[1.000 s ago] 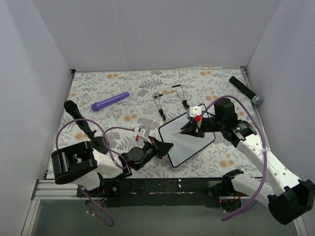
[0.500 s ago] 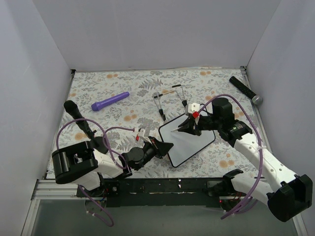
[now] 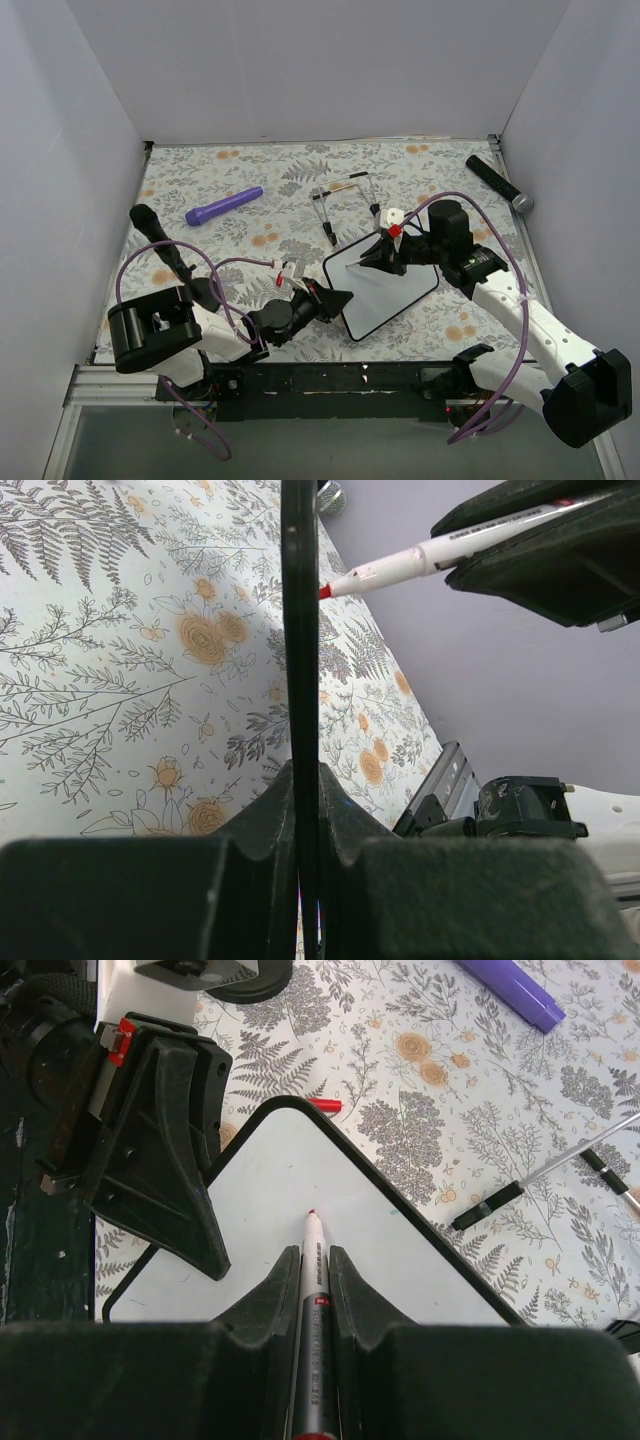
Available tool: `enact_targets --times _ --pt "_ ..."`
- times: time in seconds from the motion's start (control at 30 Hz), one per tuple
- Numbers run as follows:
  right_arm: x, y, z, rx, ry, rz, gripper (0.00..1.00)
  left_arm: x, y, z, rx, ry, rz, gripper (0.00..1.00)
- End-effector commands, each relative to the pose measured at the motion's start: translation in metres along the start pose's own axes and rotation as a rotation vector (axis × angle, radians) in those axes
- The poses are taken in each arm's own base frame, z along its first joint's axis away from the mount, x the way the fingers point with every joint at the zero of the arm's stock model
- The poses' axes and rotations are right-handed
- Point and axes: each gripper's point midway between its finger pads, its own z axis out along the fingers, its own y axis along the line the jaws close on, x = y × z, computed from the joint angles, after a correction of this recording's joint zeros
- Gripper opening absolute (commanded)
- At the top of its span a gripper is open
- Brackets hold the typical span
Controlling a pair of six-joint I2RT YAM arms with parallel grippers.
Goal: Write a sentence on the whiteboard
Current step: Write on the whiteboard with the whiteboard.
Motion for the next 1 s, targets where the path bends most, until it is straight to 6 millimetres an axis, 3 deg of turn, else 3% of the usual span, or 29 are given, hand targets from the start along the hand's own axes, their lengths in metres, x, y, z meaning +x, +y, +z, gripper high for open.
enact_targets --times 0.0,0.8,0.97 --pt "-0.002 -0.001 0.002 0.004 -0.014 -0.017 0.01 -0.021 -0.03 0.004 0.098 -0.075 -0.038 0.0" --pt "0.025 0.026 -0.005 -0.111 0.067 -0.031 0.01 -0.024 -0.027 -0.001 0.095 -0.091 -0.036 0.0" --pt "0.014 0.022 -0.004 -0.108 0.048 -0.045 0.01 -0.022 -0.026 0.0 0.096 -0.088 -0.035 0.0"
